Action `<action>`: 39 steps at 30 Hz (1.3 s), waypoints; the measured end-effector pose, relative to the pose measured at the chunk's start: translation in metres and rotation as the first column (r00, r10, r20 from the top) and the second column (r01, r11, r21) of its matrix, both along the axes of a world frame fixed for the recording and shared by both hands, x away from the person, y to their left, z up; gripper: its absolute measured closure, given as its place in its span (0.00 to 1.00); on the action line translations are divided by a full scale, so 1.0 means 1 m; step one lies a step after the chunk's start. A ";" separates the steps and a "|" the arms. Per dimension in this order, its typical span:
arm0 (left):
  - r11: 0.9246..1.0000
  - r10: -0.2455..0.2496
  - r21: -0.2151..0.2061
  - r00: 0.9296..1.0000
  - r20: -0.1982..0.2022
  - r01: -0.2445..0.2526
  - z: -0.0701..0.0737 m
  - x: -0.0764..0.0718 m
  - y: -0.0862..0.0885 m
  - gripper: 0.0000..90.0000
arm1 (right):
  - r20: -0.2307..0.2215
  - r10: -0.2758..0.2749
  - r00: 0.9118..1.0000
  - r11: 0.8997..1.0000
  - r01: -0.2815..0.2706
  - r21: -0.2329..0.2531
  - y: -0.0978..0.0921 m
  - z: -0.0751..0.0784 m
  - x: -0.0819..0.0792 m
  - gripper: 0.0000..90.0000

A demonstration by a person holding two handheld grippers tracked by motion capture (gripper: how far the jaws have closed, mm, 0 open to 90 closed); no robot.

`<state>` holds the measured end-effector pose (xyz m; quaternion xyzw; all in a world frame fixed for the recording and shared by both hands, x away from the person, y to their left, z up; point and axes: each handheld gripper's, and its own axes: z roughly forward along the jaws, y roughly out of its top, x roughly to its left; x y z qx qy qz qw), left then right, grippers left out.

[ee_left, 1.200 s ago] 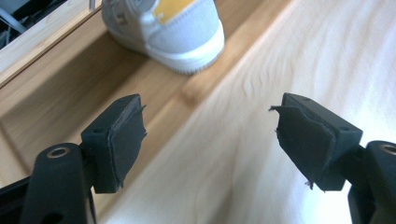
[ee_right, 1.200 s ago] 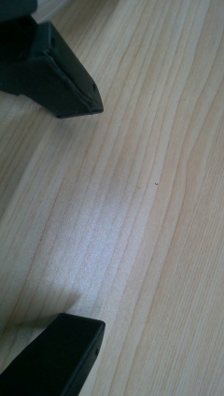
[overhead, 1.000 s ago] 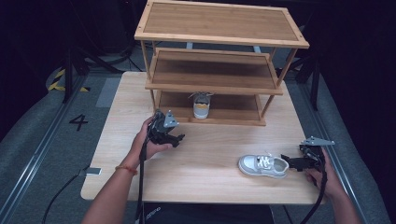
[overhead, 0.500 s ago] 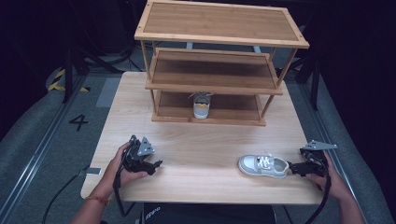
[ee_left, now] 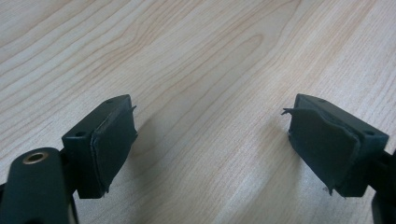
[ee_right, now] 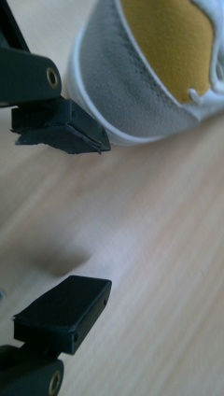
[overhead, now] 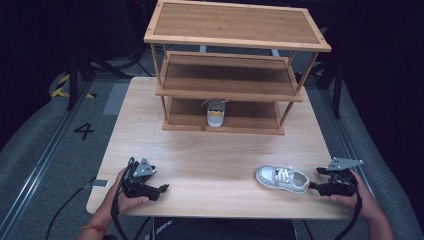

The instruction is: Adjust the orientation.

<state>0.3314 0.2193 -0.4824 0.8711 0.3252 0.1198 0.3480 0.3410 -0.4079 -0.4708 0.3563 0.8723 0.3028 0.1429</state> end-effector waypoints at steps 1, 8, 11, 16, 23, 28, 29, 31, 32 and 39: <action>1.000 -0.004 0.001 1.000 0.002 0.004 0.000 0.001 0.000 0.17 | -0.002 0.016 1.000 1.000 -0.016 0.003 0.000 0.000 -0.003 0.31; 1.000 -0.020 0.005 1.000 -0.003 0.020 0.000 0.005 -0.003 0.15 | -0.014 0.149 0.989 0.989 -0.150 -0.015 0.014 0.002 -0.015 0.32; 1.000 -0.022 0.002 1.000 -0.008 0.022 0.000 0.005 -0.003 0.15 | -0.011 0.227 0.974 0.973 -0.228 -0.031 0.029 0.003 -0.020 0.30; 1.000 -0.022 0.005 1.000 -0.007 0.022 0.000 0.005 -0.003 0.15 | -0.008 0.305 0.952 0.951 -0.305 -0.039 0.054 0.004 -0.023 0.29; 1.000 -0.022 0.007 1.000 -0.004 0.022 0.000 0.006 -0.004 0.14 | 0.016 0.355 0.935 0.934 -0.354 -0.041 0.100 0.003 -0.024 0.28; 1.000 -0.022 0.004 1.000 -0.005 0.022 0.000 0.006 -0.004 0.14 | 0.026 0.384 0.923 0.923 -0.382 -0.040 0.120 0.003 -0.027 0.30; 1.000 -0.022 0.004 1.000 -0.005 0.022 0.000 0.006 -0.004 0.14 | 0.029 0.390 0.921 0.921 -0.388 -0.043 0.123 0.004 -0.028 0.30; 1.000 -0.022 0.004 1.000 -0.005 0.022 0.000 0.006 -0.004 0.14 | 0.035 0.399 0.916 0.917 -0.398 -0.032 0.125 0.008 -0.031 0.31; 1.000 -0.022 0.004 1.000 -0.005 0.022 0.000 0.006 -0.004 0.14 | 0.035 0.399 0.916 0.917 -0.398 -0.032 0.125 0.008 -0.031 0.31; 1.000 -0.018 0.005 1.000 -0.003 0.018 0.000 0.006 -0.005 0.14 | 0.075 0.418 0.905 0.908 -0.418 -0.022 0.131 0.038 -0.043 0.33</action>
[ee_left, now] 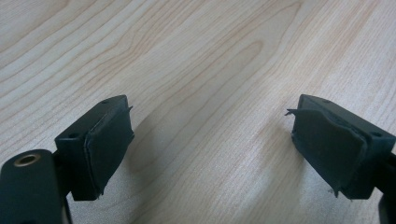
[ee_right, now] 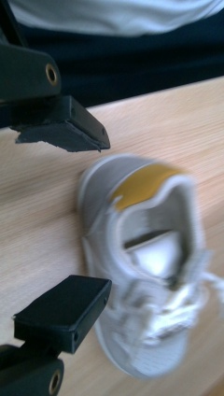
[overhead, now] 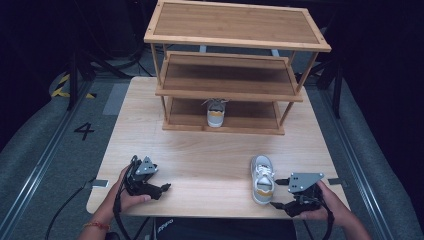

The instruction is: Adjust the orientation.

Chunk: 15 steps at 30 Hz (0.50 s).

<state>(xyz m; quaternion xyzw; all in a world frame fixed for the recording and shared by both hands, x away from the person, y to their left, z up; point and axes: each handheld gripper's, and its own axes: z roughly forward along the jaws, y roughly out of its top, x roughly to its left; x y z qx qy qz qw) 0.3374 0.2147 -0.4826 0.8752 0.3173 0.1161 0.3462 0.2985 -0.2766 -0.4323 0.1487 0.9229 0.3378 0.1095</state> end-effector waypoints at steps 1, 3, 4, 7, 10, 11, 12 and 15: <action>1.000 0.002 0.001 1.000 0.000 -0.002 0.000 0.000 0.000 0.14 | 0.006 0.016 1.000 1.000 -0.016 -0.003 0.005 0.006 -0.002 0.35; 1.000 0.001 0.002 1.000 0.000 -0.001 0.000 0.000 0.000 0.14 | 0.008 0.041 0.999 0.999 -0.040 -0.018 0.013 0.014 -0.004 0.36; 1.000 0.001 0.002 1.000 0.000 -0.001 0.000 0.000 0.000 0.14 | 0.002 0.055 0.998 0.998 -0.055 -0.043 0.022 0.018 -0.004 0.36; 1.000 0.000 0.002 1.000 0.000 0.000 0.000 0.000 0.000 0.14 | -0.031 0.086 0.996 0.991 -0.089 -0.104 0.039 0.020 -0.002 0.38; 1.000 0.000 0.002 1.000 0.000 0.000 0.000 0.000 0.000 0.14 | -0.063 0.076 0.995 0.981 -0.086 -0.175 0.051 0.016 0.005 0.43; 1.000 0.000 0.001 1.000 0.000 0.000 0.000 0.000 0.000 0.14 | -0.087 0.081 0.993 0.972 -0.098 -0.213 0.055 0.012 0.009 0.44; 1.000 0.000 0.002 1.000 0.000 0.000 0.000 0.000 0.000 0.14 | -0.105 0.091 0.990 0.968 -0.112 -0.223 0.057 0.010 0.012 0.47; 1.000 0.000 0.002 1.000 0.000 0.000 0.000 0.000 0.000 0.14 | -0.184 0.083 0.979 0.964 -0.126 -0.236 0.064 0.003 0.024 0.58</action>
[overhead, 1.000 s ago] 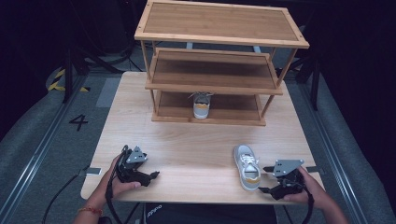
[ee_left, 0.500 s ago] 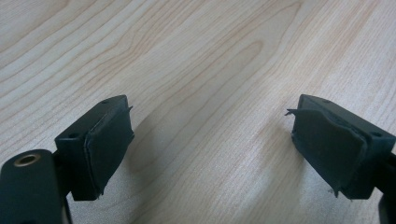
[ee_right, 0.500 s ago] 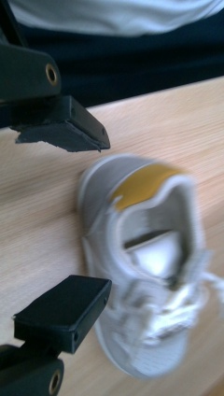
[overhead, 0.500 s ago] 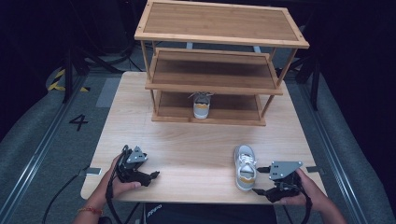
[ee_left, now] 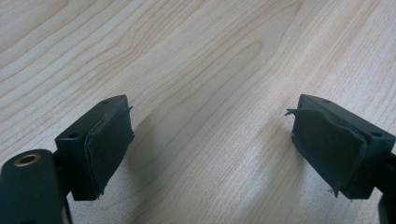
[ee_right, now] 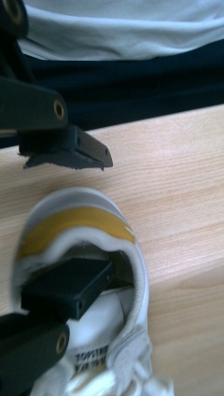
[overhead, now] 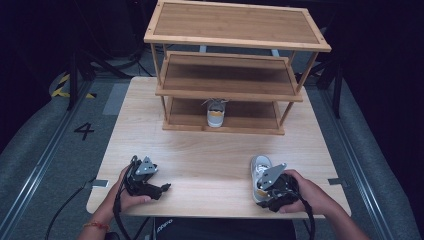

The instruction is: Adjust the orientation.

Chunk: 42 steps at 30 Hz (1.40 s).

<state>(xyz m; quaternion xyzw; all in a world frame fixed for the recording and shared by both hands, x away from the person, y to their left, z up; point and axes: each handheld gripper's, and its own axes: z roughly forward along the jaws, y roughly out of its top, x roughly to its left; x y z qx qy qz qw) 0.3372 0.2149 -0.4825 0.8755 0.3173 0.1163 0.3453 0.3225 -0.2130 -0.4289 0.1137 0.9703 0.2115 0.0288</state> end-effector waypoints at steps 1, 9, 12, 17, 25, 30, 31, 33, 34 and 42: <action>1.000 -0.001 0.000 1.000 0.000 0.001 0.000 0.000 0.000 0.14 | -0.013 0.003 1.000 1.000 -0.003 -0.003 0.001 -0.001 0.002 0.63; 1.000 -0.005 0.001 1.000 0.000 0.005 0.000 0.000 0.001 0.14 | -0.113 -0.020 0.993 1.000 0.022 0.021 0.000 -0.005 0.011 0.79; 1.000 -0.005 0.001 1.000 0.000 0.005 0.000 0.000 0.001 0.14 | -0.100 -0.029 0.995 0.999 0.032 0.029 -0.003 -0.002 0.011 0.79; 1.000 -0.005 0.001 1.000 0.000 0.005 0.000 0.000 0.001 0.14 | -0.078 -0.038 0.996 0.999 0.039 0.019 -0.005 0.000 0.012 0.79; 1.000 -0.005 0.001 1.000 0.000 0.005 0.000 0.000 0.001 0.14 | -0.034 -0.041 0.999 0.999 0.041 0.026 -0.003 0.015 0.018 0.79; 1.000 -0.006 -0.001 1.000 -0.001 0.006 0.000 0.000 0.000 0.14 | 0.007 0.002 1.000 1.000 -0.002 0.008 0.004 0.031 0.034 0.79; 1.000 -0.008 -0.002 1.000 -0.001 0.008 0.000 0.001 0.000 0.14 | 0.017 0.005 1.000 1.000 -0.005 0.005 0.006 0.034 0.038 0.79; 1.000 -0.008 -0.003 1.000 -0.002 0.008 0.000 0.001 0.000 0.14 | 0.025 0.010 1.000 1.000 -0.010 -0.002 0.010 0.038 0.048 0.79; 1.000 -0.011 0.000 1.000 0.000 0.011 0.000 0.001 0.001 0.14 | 0.034 0.009 0.999 1.000 -0.009 -0.009 0.012 0.040 0.053 0.79; 1.000 -0.019 0.002 1.000 0.002 0.019 0.000 0.002 0.001 0.14 | 0.080 0.021 0.997 1.000 -0.020 -0.018 0.029 0.058 0.094 0.79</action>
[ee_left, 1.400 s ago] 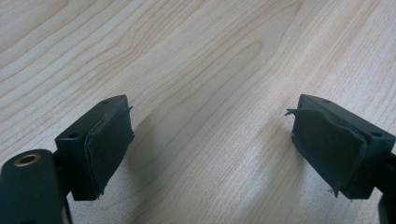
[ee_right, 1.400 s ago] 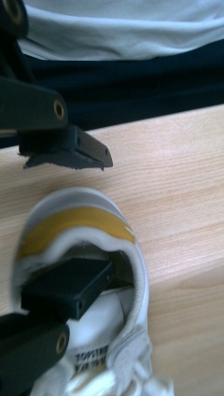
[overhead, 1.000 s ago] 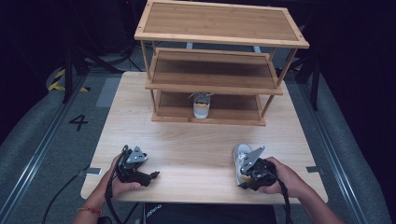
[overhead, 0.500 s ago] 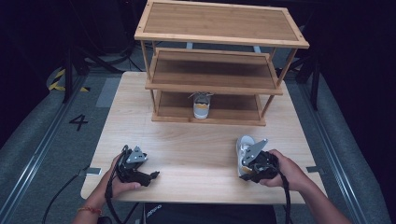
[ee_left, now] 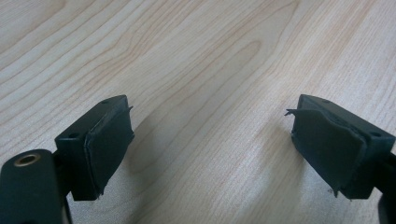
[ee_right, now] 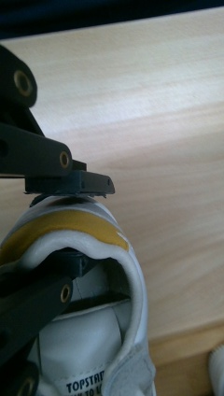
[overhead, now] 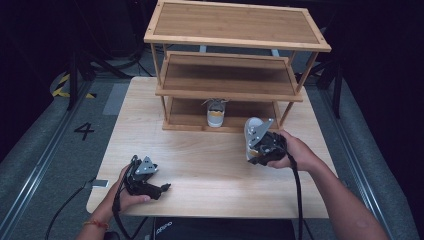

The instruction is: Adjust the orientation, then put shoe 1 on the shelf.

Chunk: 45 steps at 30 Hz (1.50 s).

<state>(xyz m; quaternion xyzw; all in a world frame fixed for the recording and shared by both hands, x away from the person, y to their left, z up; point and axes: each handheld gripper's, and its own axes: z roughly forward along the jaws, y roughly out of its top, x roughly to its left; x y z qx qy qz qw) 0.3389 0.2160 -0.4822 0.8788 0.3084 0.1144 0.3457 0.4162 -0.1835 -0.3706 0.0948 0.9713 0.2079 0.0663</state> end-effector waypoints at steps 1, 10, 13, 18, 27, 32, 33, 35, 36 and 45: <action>1.000 -0.001 0.000 1.000 0.000 0.001 0.000 0.000 0.000 0.14 | 0.007 -0.002 1.000 1.000 0.002 -0.004 0.002 0.001 0.004 0.79; 1.000 -0.001 0.000 1.000 0.001 0.001 0.000 0.000 0.000 0.14 | 0.021 0.029 0.999 1.000 -0.029 -0.004 0.019 -0.005 0.042 0.78; 1.000 -0.002 0.000 1.000 0.000 0.002 0.000 0.000 0.000 0.14 | 0.009 0.030 0.999 0.999 -0.030 -0.021 0.024 -0.009 0.054 0.78; 1.000 -0.002 -0.001 1.000 0.001 0.002 0.000 0.000 0.000 0.15 | 0.027 0.040 0.999 0.998 -0.039 -0.046 0.031 -0.011 0.066 0.78; 1.000 -0.003 -0.001 1.000 0.000 0.003 0.000 0.000 0.000 0.15 | 0.029 0.047 0.998 0.994 -0.044 -0.101 0.041 -0.015 0.076 0.77; 1.000 -0.004 0.001 1.000 -0.002 0.004 0.000 0.000 0.001 0.15 | 0.028 0.079 0.997 0.993 -0.076 -0.093 0.046 -0.019 0.080 0.77; 1.000 -0.004 0.001 1.000 -0.001 0.004 0.000 0.000 0.001 0.15 | 0.030 0.064 0.997 0.994 -0.061 -0.093 0.047 -0.020 0.080 0.77; 1.000 -0.003 0.002 1.000 -0.001 0.003 0.000 0.000 0.000 0.15 | 0.039 0.087 0.995 0.991 -0.083 -0.102 0.051 -0.024 0.086 0.77; 1.000 -0.003 0.002 1.000 -0.001 0.003 0.000 0.000 0.000 0.15 | 0.035 0.065 0.997 0.992 -0.061 -0.107 0.052 -0.026 0.086 0.77; 1.000 0.004 -0.001 1.000 0.000 -0.004 0.000 0.000 0.000 0.15 | 0.051 0.047 0.998 0.992 -0.040 -0.123 0.054 -0.038 0.107 0.76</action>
